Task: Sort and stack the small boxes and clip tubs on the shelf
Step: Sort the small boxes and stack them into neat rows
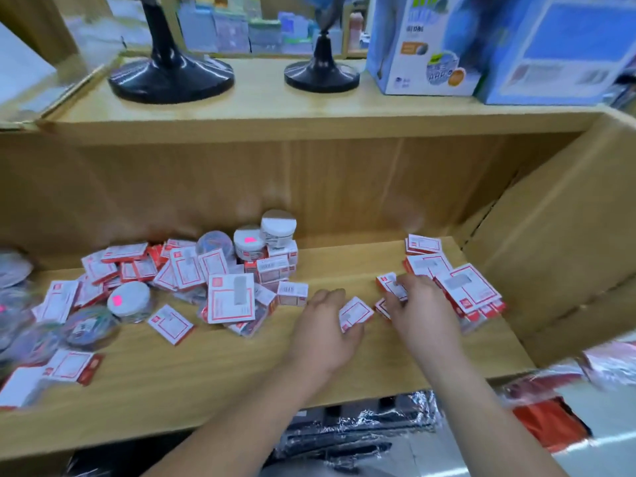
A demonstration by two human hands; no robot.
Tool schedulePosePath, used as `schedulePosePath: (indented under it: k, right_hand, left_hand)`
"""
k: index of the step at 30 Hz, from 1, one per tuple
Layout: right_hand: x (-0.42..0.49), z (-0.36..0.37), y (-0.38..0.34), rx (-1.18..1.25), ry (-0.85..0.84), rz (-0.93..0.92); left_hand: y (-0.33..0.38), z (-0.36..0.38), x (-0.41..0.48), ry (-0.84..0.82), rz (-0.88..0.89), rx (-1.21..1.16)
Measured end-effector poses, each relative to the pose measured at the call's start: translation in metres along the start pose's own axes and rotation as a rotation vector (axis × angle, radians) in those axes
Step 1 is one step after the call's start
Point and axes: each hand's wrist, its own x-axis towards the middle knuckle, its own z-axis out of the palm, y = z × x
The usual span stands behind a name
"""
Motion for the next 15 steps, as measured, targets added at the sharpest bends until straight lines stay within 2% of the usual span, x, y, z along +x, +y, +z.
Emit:
schedulePosePath:
  k: [2,4,6,8,12,15]
  right_hand:
    - [-0.004,-0.001,-0.001,0.021,0.072,-0.047]
    - [-0.012,-0.003,-0.009,0.09,0.138,-0.131]
    - [-0.017,0.001,-0.024,0.205,0.071,-0.228]
    - [-0.015,0.012,-0.041,0.283,-0.056,-0.326]
    - [-0.002,0.041,-0.071,0.249,-0.203,-0.413]
    - [0.007,0.058,-0.083,0.202,-0.281,-0.379]
  left_hand:
    - [-0.002,0.003,-0.009,0.02,0.047,-0.183]
    - [-0.007,-0.003,-0.026,0.05,0.127,-0.245]
    - [-0.016,-0.017,-0.04,0.14,0.181,-0.249]
    - [-0.03,-0.037,-0.048,0.307,0.172,-0.229]
    - [-0.074,-0.083,-0.057,0.616,-0.06,-0.09]
    - [-0.093,-0.105,-0.053,0.563,-0.301,-0.113]
